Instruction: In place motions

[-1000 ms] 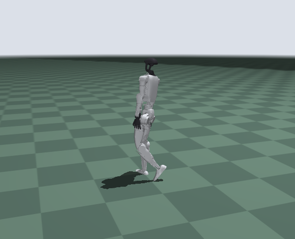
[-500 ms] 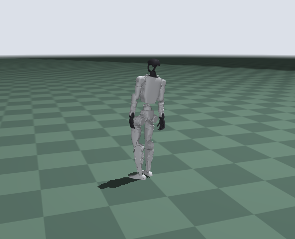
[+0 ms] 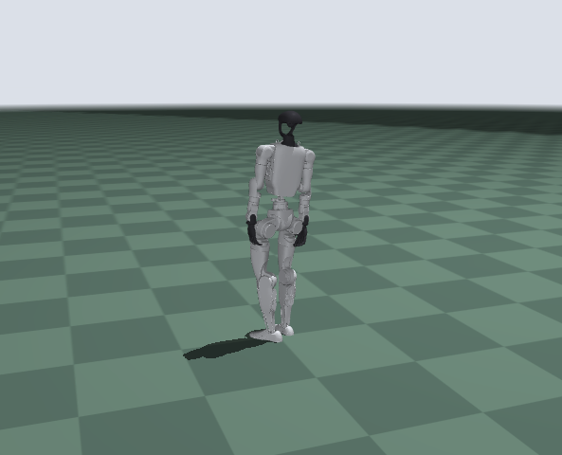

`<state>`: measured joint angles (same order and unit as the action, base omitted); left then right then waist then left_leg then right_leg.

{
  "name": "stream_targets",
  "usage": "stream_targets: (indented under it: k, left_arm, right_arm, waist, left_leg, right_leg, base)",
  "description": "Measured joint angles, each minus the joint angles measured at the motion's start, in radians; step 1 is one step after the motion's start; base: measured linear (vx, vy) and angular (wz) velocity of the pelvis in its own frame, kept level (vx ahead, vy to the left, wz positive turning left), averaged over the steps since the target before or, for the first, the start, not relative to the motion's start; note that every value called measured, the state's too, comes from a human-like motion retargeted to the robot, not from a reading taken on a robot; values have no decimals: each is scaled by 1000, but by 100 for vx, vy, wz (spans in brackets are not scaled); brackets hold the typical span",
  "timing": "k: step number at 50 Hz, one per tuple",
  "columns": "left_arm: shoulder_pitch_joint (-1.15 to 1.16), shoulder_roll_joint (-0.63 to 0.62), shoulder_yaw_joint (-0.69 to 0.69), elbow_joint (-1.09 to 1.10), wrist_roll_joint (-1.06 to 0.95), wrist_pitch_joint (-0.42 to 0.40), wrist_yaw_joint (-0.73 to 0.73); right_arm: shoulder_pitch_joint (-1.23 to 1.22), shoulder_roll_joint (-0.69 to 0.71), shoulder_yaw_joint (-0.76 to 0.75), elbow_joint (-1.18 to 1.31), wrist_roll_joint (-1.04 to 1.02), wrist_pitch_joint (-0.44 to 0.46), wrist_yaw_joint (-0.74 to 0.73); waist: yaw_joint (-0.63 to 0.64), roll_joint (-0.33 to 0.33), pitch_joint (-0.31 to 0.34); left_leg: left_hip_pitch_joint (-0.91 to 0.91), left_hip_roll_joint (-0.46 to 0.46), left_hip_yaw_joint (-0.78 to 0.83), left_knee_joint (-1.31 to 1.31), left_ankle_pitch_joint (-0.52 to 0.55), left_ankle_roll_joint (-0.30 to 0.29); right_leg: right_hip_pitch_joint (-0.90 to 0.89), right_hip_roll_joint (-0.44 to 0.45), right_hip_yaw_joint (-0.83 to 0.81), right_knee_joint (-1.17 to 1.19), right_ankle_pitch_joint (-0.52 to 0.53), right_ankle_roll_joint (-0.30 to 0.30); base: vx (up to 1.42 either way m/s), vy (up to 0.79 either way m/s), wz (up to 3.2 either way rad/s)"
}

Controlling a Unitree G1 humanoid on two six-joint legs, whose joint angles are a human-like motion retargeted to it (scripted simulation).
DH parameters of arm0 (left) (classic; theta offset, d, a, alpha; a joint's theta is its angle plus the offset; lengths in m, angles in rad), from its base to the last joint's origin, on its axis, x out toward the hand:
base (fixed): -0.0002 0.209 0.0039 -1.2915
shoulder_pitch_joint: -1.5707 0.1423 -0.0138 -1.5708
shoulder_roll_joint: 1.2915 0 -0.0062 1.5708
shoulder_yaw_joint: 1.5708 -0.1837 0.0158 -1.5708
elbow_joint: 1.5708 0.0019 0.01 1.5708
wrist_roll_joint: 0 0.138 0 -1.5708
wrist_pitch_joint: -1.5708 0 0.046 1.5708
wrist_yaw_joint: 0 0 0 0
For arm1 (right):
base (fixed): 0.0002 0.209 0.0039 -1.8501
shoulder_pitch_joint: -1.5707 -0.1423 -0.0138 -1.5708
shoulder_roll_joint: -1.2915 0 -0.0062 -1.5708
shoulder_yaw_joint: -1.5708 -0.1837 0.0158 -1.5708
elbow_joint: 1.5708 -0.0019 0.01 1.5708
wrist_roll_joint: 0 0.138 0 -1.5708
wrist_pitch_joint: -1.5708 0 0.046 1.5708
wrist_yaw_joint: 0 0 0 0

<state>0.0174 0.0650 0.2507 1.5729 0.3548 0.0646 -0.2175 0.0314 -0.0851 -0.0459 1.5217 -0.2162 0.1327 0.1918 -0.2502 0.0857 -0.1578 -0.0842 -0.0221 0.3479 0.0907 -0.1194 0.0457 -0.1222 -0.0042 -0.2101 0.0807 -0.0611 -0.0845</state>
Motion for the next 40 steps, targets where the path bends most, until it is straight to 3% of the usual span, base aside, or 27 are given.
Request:
stream_targets:
  k: [5, 8, 12, 15, 17, 20, 25, 28, 30, 35, 40]
  left_arm:
    - [-5, -3, 11, 6, 13, 5, -5]
    - [-8, 5, 12, -8, 27, 5, -17]
    - [-30, 27, -1, -25, 47, 14, -33]
    - [-53, 40, -20, -38, 55, 24, -30]
    - [-79, 50, -37, -47, 46, 27, -34]
    - [-106, 60, -50, -68, 40, 25, -48]
    - [-104, 26, -69, -94, -6, -14, -8]
    - [-97, 7, -48, -64, -57, -39, 14]
    - [-91, 1, -31, -39, -74, -45, 15]
    - [-71, 21, -4, -8, -54, -48, 48]
    - [-50, 54, 16, 23, -81, -66, 111]
  right_arm:
    - [-11, -11, 2, 9, 5, 1, -1]
    - [-11, -10, 4, 31, 25, -3, -16]
    - [-10, -4, -2, 67, 48, -2, -33]
    - [0, -4, -10, 80, 55, -2, -22]
    - [2, -6, -14, 85, 49, -1, -10]
    - [5, -16, -8, 99, 35, 5, 0]
    - [7, -59, -26, 107, -27, 23, 30]
    - [12, -88, -32, 94, -58, 19, 1]
    - [15, -108, -39, 93, -58, 17, -25]
    - [26, -149, -80, 125, 13, 17, -44]
    - [70, -170, -130, 146, 61, 20, -31]
  waist:
    - [37, 23, -29]
    - [-5, 53, -39]
    - [-74, 71, -12]
    - [-85, 61, 14]
    - [-81, 59, 44]
    - [-52, 25, 71]
    - [107, -20, 75]
    - [102, -28, 62]
    - [75, -22, 48]
    - [42, -19, 37]
    - [78, -62, -1]
  left_leg:
    - [-74, 16, -49, 16, 1, -16]
    - [-133, 26, -159, 21, 24, -22]
    - [-176, 8, -344, 21, 74, -27]
    - [-190, -28, -468, 25, 112, -33]
    - [-195, -43, -550, 29, 135, -48]
    - [-189, -85, -608, 25, 151, -61]
    - [-217, -123, -622, 30, 130, -29]
    - [-257, -107, -462, 42, 58, 63]
    - [-273, -66, -298, 40, -6, 93]
    - [-252, 37, 115, 39, -114, 44]
    - [-166, 73, 503, 54, -136, -13]
  right_leg:
    - [-56, -8, -25, 74, -42, 17]
    - [-103, -7, -44, 139, -41, 29]
    - [-154, 59, 255, 172, 17, 43]
    - [-137, 98, 471, 150, 38, 101]
    - [-115, 80, 412, 142, 9, 107]
    - [-66, 55, 277, 103, -4, 50]
    - [-36, -8, 132, 92, -14, 77]
    - [-17, -50, -25, 69, -27, 83]
    - [-2, -70, -151, 54, -40, 88]
    - [68, -112, -469, 29, -76, 118]
    - [139, -128, -742, -14, -99, 149]
  base:
    - [-4, -13, 37]
    - [-10, -24, 159]
    - [-16, -27, 226]
    - [-19, -27, 226]
    - [-21, -31, 224]
    - [-13, -26, 200]
    - [1, -28, 165]
    - [13, -29, 268]
    - [16, -25, 321]
    - [22, -28, 323]
    - [39, -30, 299]
